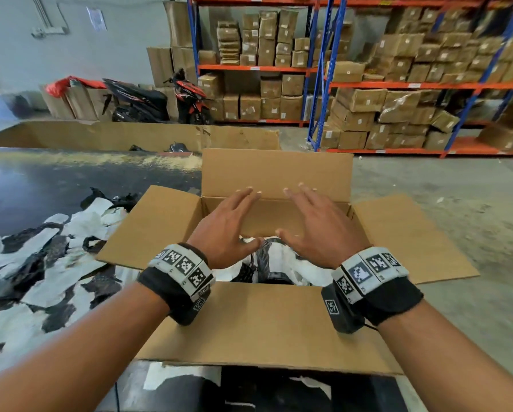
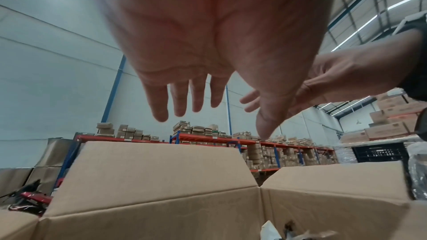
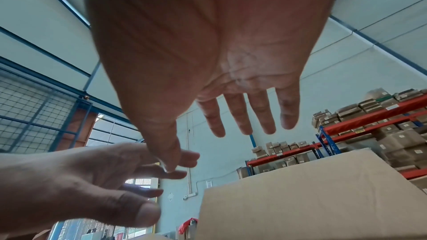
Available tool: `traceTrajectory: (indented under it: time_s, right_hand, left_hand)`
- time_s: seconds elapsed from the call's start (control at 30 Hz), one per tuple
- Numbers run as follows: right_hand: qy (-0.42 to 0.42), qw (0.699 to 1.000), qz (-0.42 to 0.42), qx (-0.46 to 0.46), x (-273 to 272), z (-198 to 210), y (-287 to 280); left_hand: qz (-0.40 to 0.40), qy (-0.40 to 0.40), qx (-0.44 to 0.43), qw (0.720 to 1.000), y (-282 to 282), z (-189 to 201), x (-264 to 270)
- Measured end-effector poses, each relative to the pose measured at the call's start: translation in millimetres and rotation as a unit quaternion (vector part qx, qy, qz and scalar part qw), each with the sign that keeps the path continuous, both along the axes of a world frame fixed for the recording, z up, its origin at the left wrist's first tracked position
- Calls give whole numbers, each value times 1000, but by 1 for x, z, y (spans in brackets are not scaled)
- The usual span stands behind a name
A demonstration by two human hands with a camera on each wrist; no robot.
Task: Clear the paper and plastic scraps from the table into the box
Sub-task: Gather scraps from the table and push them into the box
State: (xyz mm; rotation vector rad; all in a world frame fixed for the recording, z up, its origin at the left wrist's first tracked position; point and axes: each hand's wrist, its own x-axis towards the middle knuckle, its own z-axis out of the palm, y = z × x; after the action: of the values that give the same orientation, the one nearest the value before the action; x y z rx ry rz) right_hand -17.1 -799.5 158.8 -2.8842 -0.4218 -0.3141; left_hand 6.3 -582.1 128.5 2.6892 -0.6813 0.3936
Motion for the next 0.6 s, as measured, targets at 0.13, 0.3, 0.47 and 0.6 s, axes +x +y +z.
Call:
traceTrajectory:
  time_s: [0.13,0.3,0.47,0.6]
  right_hand:
    - [-38,998,13,40,-49,-5,45]
    - [-53,994,44,83,-97,-8,137]
    - [-53,987,106,112,-124,-12,251]
    - [-23,977,180,115,-129,-31,342]
  left_hand:
    - [-24,-34,-60,997,46,2,-48]
    - [-11,-54,-90,994,133,7,-109]
    - [59,-21,-85,994,243,-6,-156]
    - [144,9,-66,987,334,-25,-185]
